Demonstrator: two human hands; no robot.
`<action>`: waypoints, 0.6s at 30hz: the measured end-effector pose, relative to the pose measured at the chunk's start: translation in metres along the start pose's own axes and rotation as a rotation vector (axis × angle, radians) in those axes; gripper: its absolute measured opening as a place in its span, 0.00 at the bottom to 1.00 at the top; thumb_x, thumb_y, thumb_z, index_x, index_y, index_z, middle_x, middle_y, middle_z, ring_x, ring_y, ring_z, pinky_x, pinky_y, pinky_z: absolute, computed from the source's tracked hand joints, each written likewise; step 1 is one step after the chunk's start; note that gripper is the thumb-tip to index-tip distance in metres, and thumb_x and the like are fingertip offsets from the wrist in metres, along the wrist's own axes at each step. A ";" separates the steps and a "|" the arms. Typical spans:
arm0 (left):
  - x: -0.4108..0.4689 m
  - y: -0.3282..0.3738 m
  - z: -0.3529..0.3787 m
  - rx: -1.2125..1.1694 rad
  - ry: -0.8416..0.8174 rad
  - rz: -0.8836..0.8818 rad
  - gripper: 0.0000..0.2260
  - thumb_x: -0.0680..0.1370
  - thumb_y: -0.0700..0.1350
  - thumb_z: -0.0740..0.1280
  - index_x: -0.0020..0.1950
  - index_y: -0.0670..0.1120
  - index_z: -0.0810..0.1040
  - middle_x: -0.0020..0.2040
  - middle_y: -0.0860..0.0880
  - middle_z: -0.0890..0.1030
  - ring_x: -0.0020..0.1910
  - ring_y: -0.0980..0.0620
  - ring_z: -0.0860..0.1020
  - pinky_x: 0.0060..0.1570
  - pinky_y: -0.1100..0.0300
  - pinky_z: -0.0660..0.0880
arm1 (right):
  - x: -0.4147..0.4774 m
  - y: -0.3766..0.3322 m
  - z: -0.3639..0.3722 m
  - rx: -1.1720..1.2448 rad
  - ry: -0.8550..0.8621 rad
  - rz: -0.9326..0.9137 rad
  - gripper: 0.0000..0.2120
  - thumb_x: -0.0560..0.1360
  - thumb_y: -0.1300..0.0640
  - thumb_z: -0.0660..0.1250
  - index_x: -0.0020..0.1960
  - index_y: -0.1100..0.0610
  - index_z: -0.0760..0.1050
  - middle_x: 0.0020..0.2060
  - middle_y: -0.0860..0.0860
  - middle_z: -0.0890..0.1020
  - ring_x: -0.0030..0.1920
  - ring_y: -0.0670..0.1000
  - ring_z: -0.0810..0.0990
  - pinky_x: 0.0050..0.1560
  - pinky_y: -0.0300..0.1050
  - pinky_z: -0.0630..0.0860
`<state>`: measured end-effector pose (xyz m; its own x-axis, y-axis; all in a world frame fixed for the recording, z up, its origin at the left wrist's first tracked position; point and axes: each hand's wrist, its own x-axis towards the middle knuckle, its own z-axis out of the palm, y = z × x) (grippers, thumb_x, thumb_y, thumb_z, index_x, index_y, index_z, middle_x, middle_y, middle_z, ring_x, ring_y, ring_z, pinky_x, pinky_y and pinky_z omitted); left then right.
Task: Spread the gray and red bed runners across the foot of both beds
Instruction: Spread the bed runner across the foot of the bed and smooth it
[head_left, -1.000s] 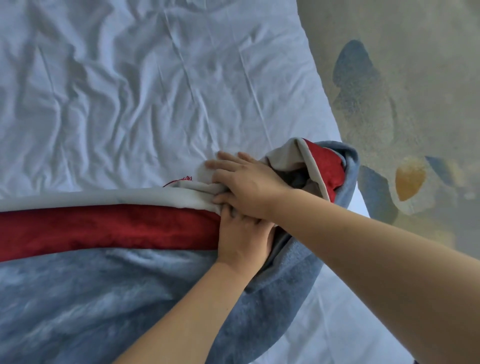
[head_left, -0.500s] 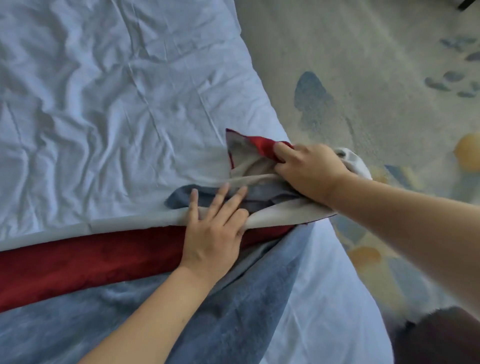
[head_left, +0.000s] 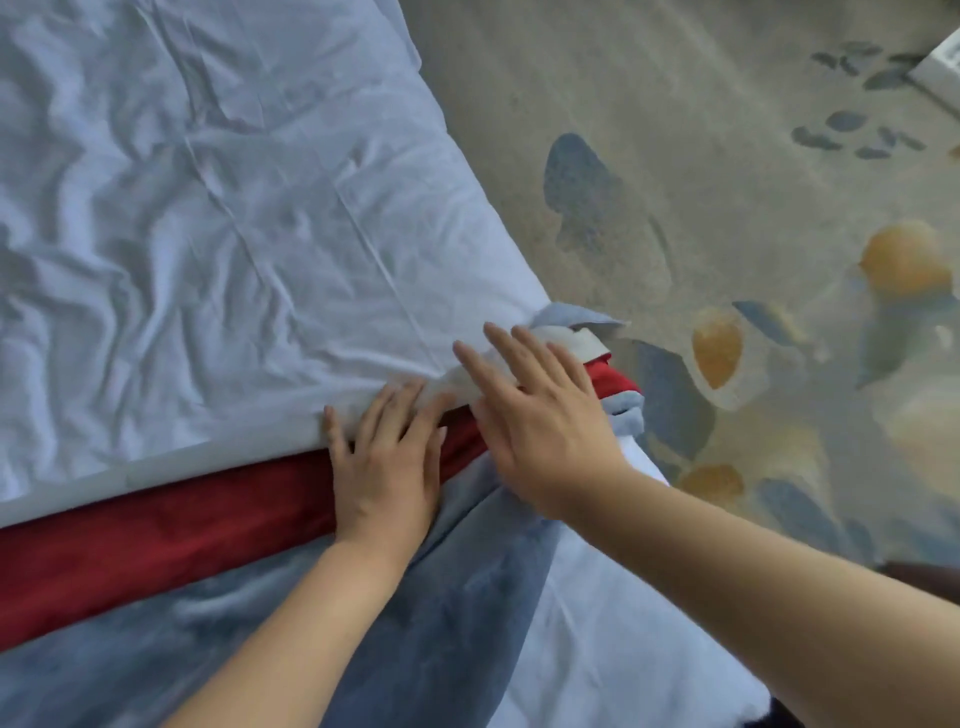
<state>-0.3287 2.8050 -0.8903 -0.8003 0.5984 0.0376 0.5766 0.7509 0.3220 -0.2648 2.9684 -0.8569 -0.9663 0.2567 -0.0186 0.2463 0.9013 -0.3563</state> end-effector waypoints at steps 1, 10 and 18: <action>0.001 -0.003 0.001 0.017 -0.017 0.002 0.15 0.83 0.45 0.65 0.70 0.50 0.79 0.72 0.46 0.77 0.73 0.43 0.74 0.72 0.25 0.56 | -0.018 -0.005 0.011 0.005 -0.039 -0.065 0.25 0.83 0.46 0.54 0.79 0.45 0.62 0.79 0.52 0.62 0.79 0.56 0.59 0.77 0.55 0.55; 0.044 -0.020 -0.006 0.427 -0.101 0.575 0.21 0.75 0.42 0.65 0.68 0.52 0.82 0.47 0.45 0.82 0.33 0.44 0.81 0.25 0.55 0.76 | -0.086 0.011 0.047 -0.029 -0.201 -0.315 0.34 0.78 0.30 0.57 0.79 0.45 0.62 0.80 0.55 0.58 0.81 0.59 0.50 0.75 0.64 0.56; 0.130 -0.074 -0.032 0.387 -0.129 -0.050 0.24 0.77 0.34 0.60 0.71 0.50 0.76 0.61 0.39 0.76 0.59 0.33 0.75 0.56 0.39 0.74 | -0.118 0.020 0.052 -0.014 -0.117 -0.225 0.37 0.76 0.30 0.61 0.80 0.42 0.57 0.81 0.56 0.53 0.81 0.58 0.51 0.76 0.63 0.56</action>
<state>-0.4809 2.8187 -0.8787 -0.8159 0.5701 -0.0963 0.5765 0.8149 -0.0606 -0.1501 2.9386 -0.9101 -0.9988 0.0080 -0.0485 0.0245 0.9361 -0.3508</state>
